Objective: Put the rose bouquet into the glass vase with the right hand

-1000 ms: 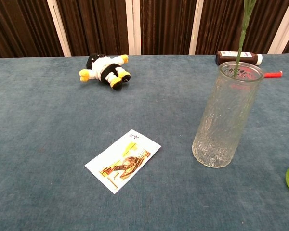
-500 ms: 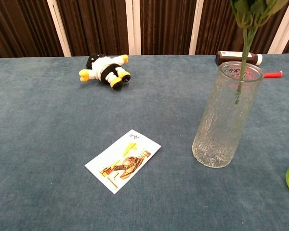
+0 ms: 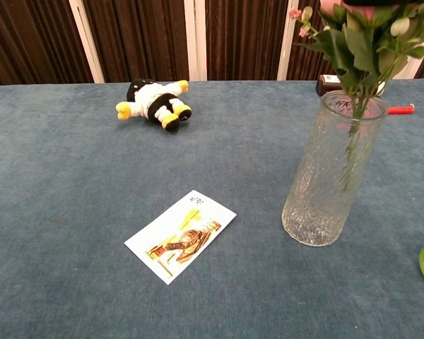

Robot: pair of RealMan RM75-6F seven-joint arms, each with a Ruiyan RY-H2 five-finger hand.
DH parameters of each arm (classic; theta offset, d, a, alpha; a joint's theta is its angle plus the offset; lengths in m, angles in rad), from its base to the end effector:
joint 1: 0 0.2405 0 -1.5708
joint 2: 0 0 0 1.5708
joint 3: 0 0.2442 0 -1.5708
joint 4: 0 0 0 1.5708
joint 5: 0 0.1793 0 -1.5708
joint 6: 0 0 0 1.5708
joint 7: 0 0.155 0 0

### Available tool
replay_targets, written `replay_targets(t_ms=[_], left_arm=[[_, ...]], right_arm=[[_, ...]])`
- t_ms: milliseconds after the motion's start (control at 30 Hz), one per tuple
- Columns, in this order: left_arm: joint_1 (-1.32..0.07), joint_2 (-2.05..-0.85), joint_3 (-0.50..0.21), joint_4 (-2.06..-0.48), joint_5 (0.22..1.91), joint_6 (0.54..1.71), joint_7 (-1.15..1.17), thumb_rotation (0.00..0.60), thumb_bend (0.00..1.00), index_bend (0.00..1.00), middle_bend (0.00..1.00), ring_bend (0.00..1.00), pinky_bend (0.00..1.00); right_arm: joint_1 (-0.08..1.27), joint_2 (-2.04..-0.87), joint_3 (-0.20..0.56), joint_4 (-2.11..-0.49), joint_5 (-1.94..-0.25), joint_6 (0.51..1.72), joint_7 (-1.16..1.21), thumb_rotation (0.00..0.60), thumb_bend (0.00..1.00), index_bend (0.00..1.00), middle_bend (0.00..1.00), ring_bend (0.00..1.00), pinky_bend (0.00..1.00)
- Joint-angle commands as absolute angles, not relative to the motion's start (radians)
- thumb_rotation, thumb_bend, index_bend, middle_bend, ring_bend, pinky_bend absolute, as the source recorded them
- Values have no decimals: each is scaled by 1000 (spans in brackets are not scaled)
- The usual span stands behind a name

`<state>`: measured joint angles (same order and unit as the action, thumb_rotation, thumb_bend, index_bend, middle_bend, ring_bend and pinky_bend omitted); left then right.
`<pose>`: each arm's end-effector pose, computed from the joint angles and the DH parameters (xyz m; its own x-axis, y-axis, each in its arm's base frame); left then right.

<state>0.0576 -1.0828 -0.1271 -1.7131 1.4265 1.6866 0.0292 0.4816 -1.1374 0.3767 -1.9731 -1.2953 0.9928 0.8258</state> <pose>-0.2910 0.1553 0.2289 0.3819 -0.2130 0.8994 0.9196 0.1850 -0.3466 -0.1136 -0.2970 0.1383 -0.6519 -0.4193 0.6318 -0.6691 -0.0741 -0.7395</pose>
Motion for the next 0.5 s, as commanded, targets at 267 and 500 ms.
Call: replay_targets(t_ms=[267,500], left_arm=[[58,-1082,-125,-1716,1429,1684,31,600,197,140,0,0,0],[58,-1080,-125,-1717,1430,1685,28,600,197,143,0,0,0]], right_arm=[[482,-1110,312,-1933,-1395,945,928,600,220,441,284,195,6],[488,-1056,270,-1942,-1450,913,941,600,128,239,126,51,0]])
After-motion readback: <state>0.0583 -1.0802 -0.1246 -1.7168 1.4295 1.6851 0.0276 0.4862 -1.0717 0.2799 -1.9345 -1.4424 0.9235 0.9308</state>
